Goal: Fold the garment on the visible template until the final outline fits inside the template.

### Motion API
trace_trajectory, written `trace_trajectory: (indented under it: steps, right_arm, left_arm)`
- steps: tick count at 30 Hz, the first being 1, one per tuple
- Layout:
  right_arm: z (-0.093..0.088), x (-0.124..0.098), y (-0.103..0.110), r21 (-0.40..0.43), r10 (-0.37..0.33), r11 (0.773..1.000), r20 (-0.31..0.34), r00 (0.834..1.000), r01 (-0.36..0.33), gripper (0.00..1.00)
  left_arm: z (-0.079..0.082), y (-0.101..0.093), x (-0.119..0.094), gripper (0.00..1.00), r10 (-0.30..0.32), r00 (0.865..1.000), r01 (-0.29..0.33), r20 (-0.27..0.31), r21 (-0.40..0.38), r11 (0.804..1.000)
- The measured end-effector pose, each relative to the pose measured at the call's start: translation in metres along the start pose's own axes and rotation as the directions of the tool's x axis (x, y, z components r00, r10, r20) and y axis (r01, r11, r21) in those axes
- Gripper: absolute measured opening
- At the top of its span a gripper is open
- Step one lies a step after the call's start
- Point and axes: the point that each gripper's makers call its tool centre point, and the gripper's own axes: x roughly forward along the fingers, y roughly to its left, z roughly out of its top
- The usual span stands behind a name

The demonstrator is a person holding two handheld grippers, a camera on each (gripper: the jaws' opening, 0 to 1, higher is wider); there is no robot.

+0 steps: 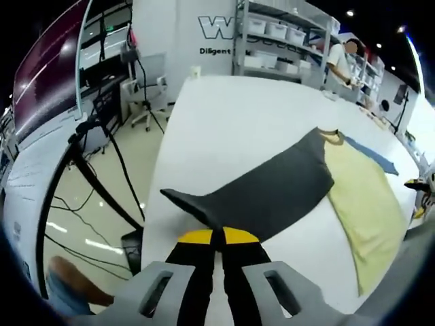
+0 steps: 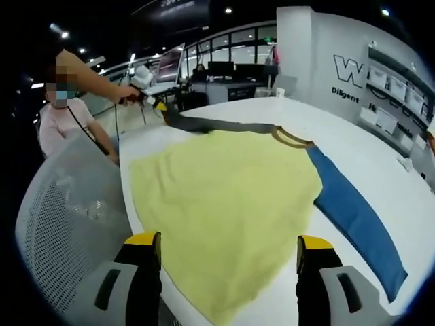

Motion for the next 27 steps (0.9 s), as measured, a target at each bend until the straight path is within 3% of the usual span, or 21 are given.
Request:
trace_trajectory:
  steps: [7,14,27]
  right_arm:
    - [-0.004,-0.003,-0.007,0.013,-0.004,1.0,0.009,1.0,0.004,0.78]
    - [-0.006,-0.005,-0.01,0.03,-0.007,1.0,0.024,1.0,0.006,0.79]
    - [-0.009,-0.013,-0.016,0.036,-0.012,0.999,0.039,0.999,0.011,0.8]
  left_arm:
    - [0.035,-0.026,-0.009,0.0,-0.051,0.998,0.05,0.041,0.04,0.998]
    - [0.071,-0.06,-0.016,0.0,-0.117,0.987,0.109,0.106,0.082,0.991]
    - [0.112,-0.102,-0.021,0.0,-0.192,0.965,0.174,0.18,0.113,0.978]
